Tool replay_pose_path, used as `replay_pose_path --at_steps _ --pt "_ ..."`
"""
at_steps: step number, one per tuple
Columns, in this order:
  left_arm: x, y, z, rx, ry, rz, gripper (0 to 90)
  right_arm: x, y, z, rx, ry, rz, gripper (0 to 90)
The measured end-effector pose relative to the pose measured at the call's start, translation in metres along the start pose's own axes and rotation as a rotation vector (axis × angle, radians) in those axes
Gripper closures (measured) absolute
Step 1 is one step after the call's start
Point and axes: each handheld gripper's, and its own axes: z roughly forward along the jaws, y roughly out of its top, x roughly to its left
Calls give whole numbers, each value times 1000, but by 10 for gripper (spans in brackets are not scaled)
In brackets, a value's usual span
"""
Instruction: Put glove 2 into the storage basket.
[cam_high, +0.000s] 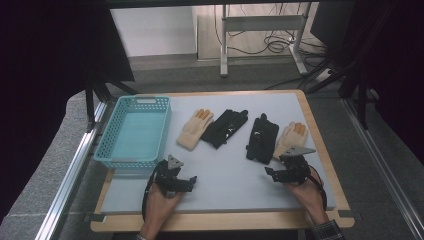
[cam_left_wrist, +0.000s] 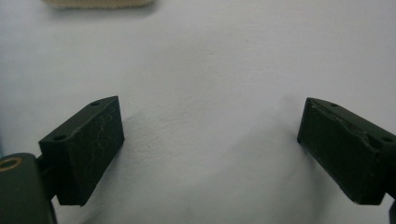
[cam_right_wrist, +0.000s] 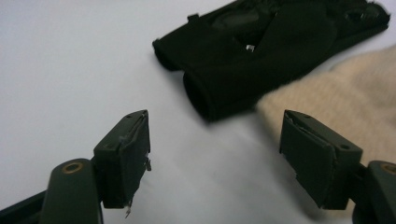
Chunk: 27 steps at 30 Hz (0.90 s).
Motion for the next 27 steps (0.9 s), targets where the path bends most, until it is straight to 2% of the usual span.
replay_pose_path --at_steps 9,11,13,15,20,21,23,24,27 --pt "0 0 0 1 0 1 73 -12 25 8 -13 7 3 383" --pt "0 0 0 -1 0 -2 73 -18 34 12 -20 1 10 444" --pt "0 0 0 -1 -1 -2 73 -19 36 13 -23 -3 12 457" --pt "0 0 0 -1 0 -2 73 -24 47 19 -16 -21 4 481" --pt "0 0 0 4 0 4 73 -30 60 27 -8 -39 -1 459" --pt "0 0 0 4 0 4 73 -34 65 33 -8 -56 -2 405" --pt "1 0 0 7 -1 6 73 -36 67 35 -7 -63 -3 383" --pt "0 0 0 3 -1 2 73 -40 71 43 1 -77 1 332" --pt "0 0 0 1 -2 1 73 -44 77 55 16 -84 0 277"
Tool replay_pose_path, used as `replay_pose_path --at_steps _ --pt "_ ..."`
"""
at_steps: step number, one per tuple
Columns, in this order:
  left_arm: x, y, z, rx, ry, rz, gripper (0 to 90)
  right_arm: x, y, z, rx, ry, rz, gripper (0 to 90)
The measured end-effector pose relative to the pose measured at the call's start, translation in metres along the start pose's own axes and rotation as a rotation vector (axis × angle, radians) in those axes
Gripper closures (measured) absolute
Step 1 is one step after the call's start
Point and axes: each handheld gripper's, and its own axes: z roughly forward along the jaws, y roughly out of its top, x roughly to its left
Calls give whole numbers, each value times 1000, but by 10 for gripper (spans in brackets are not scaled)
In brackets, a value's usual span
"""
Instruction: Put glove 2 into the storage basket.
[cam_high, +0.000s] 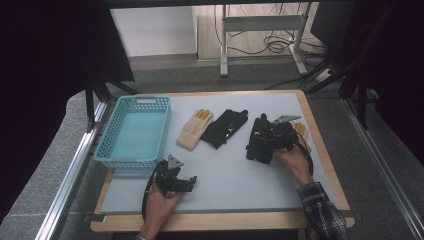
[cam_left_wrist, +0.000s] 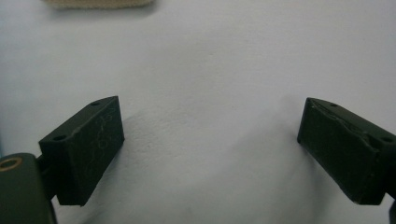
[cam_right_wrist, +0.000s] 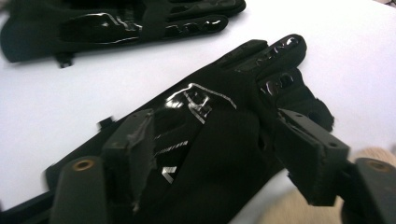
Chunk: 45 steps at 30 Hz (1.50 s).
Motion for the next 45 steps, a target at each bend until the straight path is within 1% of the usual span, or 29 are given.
replay_pose_path --at_steps 2,4,5,9,11,12,13,16,17,18,19,20,22,26,27,28,29,30,31,32,33,34,37,39,40,41,42,43,45 --pt "0 0 0 1 0 1 73 0 1 3 6 -1 -1 267" --pt "0 0 0 5 0 5 73 -3 3 17 39 -16 -7 243" --pt "0 0 0 1 0 1 73 -3 3 17 39 -16 -7 243" --pt "0 0 0 3 0 3 73 -13 1 33 80 -41 16 233" --pt "0 0 0 2 0 1 73 -17 1 37 79 -26 46 245" --pt "0 0 0 2 0 2 73 -17 1 38 86 -28 47 260" --pt "0 0 0 2 0 2 73 -16 3 38 91 -37 45 285" --pt "0 0 0 2 0 1 73 -14 3 35 89 -64 51 489" --pt "0 0 0 6 1 6 73 -14 3 33 94 -15 60 633" --pt "0 0 0 2 0 1 73 -13 3 33 90 -5 70 662" --pt "0 0 0 2 0 1 73 -13 3 33 90 -5 70 662" --pt "0 0 0 5 0 6 73 -12 3 33 90 13 72 764" --pt "0 0 0 3 0 3 73 -11 3 32 93 14 74 784" --pt "0 0 0 2 0 2 73 -9 5 29 106 5 52 813" --pt "0 0 0 2 0 2 73 -8 4 24 92 20 63 814" --pt "0 0 0 2 0 2 73 -8 4 24 92 20 63 814" --pt "0 0 0 2 0 2 73 -6 4 17 65 42 82 815" --pt "0 0 0 2 0 2 73 -6 4 17 65 42 82 815" --pt "0 0 0 2 0 1 73 -4 4 13 58 48 83 815" --pt "0 0 0 2 0 1 73 4 7 0 28 68 78 814" --pt "0 0 0 2 0 2 73 4 7 0 28 68 78 814" --pt "0 0 0 3 0 3 73 10 10 -10 1 91 72 814" --pt "0 0 0 3 0 2 73 24 15 -28 -31 139 66 814" --pt "0 0 0 7 0 6 73 28 16 -32 -37 145 58 814" --pt "0 0 0 4 0 3 73 42 17 -41 -46 176 45 813" --pt "0 0 0 4 0 3 73 48 18 -44 -50 186 39 813" --pt "0 0 0 2 1 3 73 48 18 -44 -50 186 39 813" --pt "0 0 0 5 1 6 73 63 17 -51 -62 219 36 812" --pt "0 0 0 0 1 0 73 75 15 -55 -67 251 33 811"
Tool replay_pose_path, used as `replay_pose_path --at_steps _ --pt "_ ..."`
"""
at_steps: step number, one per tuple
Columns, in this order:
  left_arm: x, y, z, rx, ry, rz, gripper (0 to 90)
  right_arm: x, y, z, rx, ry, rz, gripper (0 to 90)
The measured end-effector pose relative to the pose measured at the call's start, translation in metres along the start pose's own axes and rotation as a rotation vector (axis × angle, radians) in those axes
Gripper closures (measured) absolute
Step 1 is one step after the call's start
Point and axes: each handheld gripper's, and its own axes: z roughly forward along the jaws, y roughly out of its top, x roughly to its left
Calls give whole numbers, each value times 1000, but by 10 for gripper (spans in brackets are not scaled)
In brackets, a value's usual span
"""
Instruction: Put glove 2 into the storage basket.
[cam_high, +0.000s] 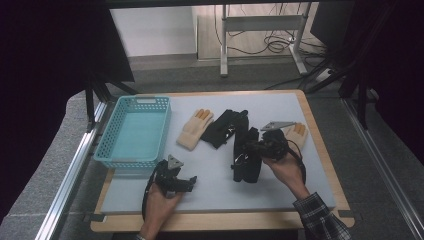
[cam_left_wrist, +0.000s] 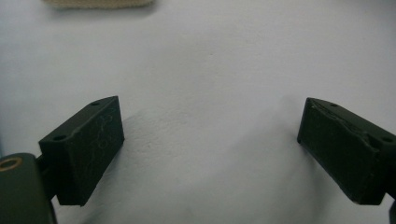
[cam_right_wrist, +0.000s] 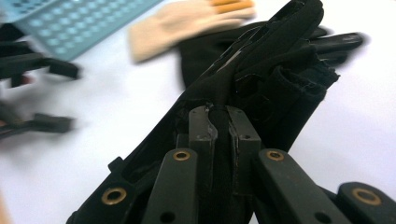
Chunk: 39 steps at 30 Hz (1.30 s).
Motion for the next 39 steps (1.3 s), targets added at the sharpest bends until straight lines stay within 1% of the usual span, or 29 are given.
replay_pose_path --at_steps 1,3,5,7,8,9,11,12,13,14,15,16,17,19,21,22,24,26,27,28,29,30,31,32,33,34,35,37,39 --pt "0 0 0 2 0 3 73 0 0 0 0 0 0 811" --pt "0 0 0 4 0 6 73 12 -3 3 14 17 -4 809" --pt "0 0 0 4 0 6 73 24 -11 9 30 45 11 807" --pt "0 0 0 1 0 2 73 26 -14 11 31 49 14 807" --pt "0 0 0 4 1 7 73 28 -18 14 32 49 16 806" --pt "1 0 -1 7 0 9 73 30 -25 19 40 38 17 804" --pt "0 0 -1 6 0 6 73 30 -33 24 62 49 25 798" --pt "0 0 -1 6 0 6 73 30 -33 24 62 49 25 798" --pt "0 0 0 3 0 2 73 30 -40 29 90 48 9 761" --pt "0 0 0 3 0 2 73 31 -42 30 104 36 -10 719" --pt "0 0 -1 7 0 6 73 31 -42 30 104 36 -10 719" --pt "0 0 0 6 0 6 73 30 -43 30 109 14 -39 617" --pt "0 0 0 6 0 6 73 30 -43 30 109 14 -39 617" --pt "0 0 0 6 0 6 73 26 -39 26 91 11 -41 541" --pt "1 0 0 6 0 8 73 19 -33 24 79 -13 -58 470" --pt "1 0 0 6 0 8 73 19 -33 24 79 -13 -58 470" --pt "0 0 0 3 0 2 73 11 -30 29 83 -18 -59 433" --pt "0 0 -1 7 0 6 73 9 -29 31 83 -22 -56 424" --pt "0 0 -1 6 -1 6 73 3 -25 36 81 -29 -53 414" --pt "0 0 -1 7 -1 6 73 3 -25 36 81 -29 -53 414" --pt "0 0 0 4 -1 2 73 -2 -20 42 77 -33 -45 422" --pt "0 0 0 4 -1 2 73 -4 -17 45 76 -34 -46 448" --pt "0 0 0 4 -1 2 73 -4 -17 45 76 -34 -46 448" --pt "0 0 0 3 -1 1 73 -5 -14 47 73 -35 -47 497" --pt "0 0 0 3 -1 1 73 -9 -5 55 67 -31 -37 585" --pt "0 0 0 3 -1 1 73 -9 -5 55 67 -31 -37 585" --pt "0 0 0 3 -1 1 73 -10 -2 57 64 -29 -33 612" --pt "0 0 -1 7 -2 5 73 -11 5 64 64 -27 -28 665" --pt "0 0 0 3 -2 0 73 -13 12 74 68 -32 -25 684"
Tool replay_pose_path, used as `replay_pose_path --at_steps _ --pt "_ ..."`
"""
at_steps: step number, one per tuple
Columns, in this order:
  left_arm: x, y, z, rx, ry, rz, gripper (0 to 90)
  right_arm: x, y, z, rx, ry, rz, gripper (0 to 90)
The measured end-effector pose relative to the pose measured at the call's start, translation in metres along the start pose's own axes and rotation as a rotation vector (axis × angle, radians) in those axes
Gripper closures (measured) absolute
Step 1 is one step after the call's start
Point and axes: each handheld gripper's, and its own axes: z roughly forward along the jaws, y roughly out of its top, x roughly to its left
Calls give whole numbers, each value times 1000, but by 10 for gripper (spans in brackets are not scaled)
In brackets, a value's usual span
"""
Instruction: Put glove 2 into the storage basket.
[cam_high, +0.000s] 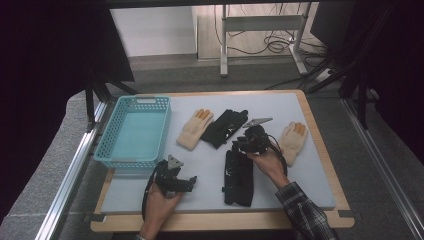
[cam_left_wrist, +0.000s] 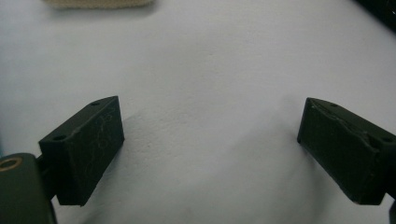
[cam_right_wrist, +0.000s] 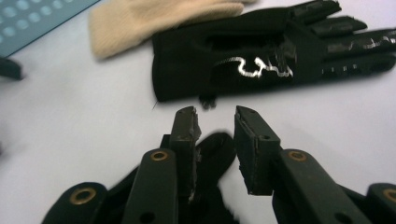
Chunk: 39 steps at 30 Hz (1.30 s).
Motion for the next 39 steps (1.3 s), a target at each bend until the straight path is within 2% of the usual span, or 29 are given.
replay_pose_path --at_steps 3,4,5,6,9,11,14,15,16,17,18,19,20,22,23,27,29,31,36,37,38,39 --pt "0 0 0 0 0 0 73 -3 7 12 10 -15 0 665" --pt "0 0 0 0 0 0 73 -8 10 21 1 -37 13 575" --pt "0 0 0 0 0 0 73 -10 11 24 -4 -44 23 538" --pt "0 0 0 0 0 0 73 -10 11 24 -4 -44 23 538" --pt "0 0 0 0 0 0 73 -18 15 38 -13 -52 72 451" --pt "0 0 0 0 0 0 73 -21 17 46 -12 -62 83 413" --pt "0 0 0 1 0 1 73 -22 19 56 -9 -73 78 395" --pt "0 0 0 1 0 0 73 -21 19 61 5 -82 70 396" --pt "0 0 0 1 0 1 73 -19 18 70 41 -106 42 418" --pt "0 0 0 1 0 1 73 -19 18 70 41 -106 42 418" --pt "0 0 0 1 0 1 73 -18 18 70 24 -118 43 458" --pt "0 0 0 1 0 1 73 -18 18 70 24 -118 43 458" --pt "0 0 0 1 0 0 73 -18 18 70 24 -119 47 521" --pt "0 0 0 1 0 1 73 -18 16 69 23 -54 88 764" --pt "0 0 0 1 0 1 73 -18 16 70 14 -27 105 796" --pt "0 0 0 1 0 0 73 -17 17 70 19 -23 108 822" --pt "0 0 0 1 -1 0 73 -15 19 65 24 -45 83 826" --pt "0 0 0 0 0 0 72 -15 20 62 18 -49 82 826" --pt "0 0 0 1 0 0 72 -15 27 32 -21 -41 68 825" --pt "0 0 0 3 0 2 73 -13 28 16 -30 -42 57 824" --pt "0 0 0 4 0 3 73 -13 28 16 -30 -42 57 824" --pt "0 0 0 4 1 3 73 -13 28 8 -32 -42 46 824"
